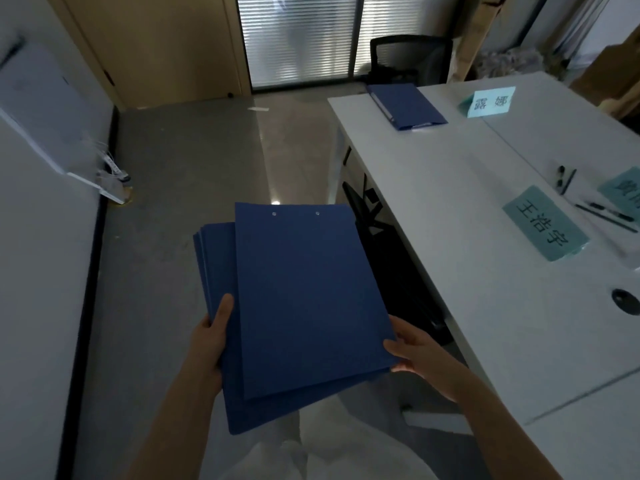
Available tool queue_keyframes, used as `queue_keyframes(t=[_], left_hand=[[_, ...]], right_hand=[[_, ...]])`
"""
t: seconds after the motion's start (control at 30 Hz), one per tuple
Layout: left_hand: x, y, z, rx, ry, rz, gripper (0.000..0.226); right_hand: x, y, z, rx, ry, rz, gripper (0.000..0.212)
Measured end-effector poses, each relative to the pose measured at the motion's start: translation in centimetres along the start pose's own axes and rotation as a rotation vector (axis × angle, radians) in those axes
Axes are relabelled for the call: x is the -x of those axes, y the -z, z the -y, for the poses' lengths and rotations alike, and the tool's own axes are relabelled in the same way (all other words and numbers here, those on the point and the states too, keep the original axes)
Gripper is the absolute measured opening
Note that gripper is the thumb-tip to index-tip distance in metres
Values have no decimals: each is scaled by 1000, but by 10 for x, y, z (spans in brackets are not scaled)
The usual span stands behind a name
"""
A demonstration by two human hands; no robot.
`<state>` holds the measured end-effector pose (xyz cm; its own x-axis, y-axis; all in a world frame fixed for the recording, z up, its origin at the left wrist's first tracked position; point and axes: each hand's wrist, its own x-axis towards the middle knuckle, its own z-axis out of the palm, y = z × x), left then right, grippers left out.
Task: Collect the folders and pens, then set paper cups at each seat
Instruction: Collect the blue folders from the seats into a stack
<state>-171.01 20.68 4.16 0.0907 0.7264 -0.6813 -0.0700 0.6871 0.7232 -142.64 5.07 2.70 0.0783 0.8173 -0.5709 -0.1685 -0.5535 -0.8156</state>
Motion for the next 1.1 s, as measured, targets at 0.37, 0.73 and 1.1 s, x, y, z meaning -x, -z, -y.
queue_keyframes(t=[0.37,0.73,1.1], left_hand=[[-125,-53,-131,-57,-28,-24,30],[-250,-90,-241,-42,17,4,38],[-413,-118,-419,-130,109,197,28]], right_hand=[[-183,15,158,44,-64,1,38],[-340,-2,254,-65,29,-146,41],[-505,-17,374,-104,325,-204,56]])
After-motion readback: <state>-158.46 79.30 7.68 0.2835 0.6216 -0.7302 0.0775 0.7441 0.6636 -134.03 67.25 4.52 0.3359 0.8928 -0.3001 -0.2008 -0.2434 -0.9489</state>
